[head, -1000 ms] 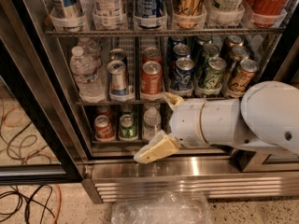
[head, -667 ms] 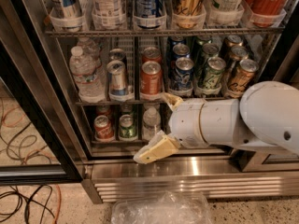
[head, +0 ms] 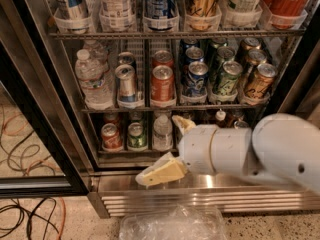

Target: Pick water bottle from bottom shelf of fridge

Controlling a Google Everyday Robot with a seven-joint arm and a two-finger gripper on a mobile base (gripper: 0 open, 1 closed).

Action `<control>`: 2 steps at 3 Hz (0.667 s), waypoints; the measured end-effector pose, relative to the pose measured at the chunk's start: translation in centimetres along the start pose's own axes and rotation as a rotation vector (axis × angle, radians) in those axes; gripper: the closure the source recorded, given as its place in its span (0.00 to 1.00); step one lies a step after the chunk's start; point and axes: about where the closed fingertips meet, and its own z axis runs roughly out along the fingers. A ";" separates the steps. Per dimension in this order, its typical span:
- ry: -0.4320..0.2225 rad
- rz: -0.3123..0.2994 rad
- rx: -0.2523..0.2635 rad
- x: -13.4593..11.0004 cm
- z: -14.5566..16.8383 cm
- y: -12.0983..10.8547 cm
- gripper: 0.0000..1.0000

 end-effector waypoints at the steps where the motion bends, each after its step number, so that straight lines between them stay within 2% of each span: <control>1: -0.103 0.220 0.072 3.6 1.7 1.7 0.00; 2: -0.223 0.389 0.164 6.6 2.2 1.7 0.00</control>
Offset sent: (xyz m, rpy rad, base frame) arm 0.0760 0.0742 -0.0179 0.5879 -0.1571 -0.8068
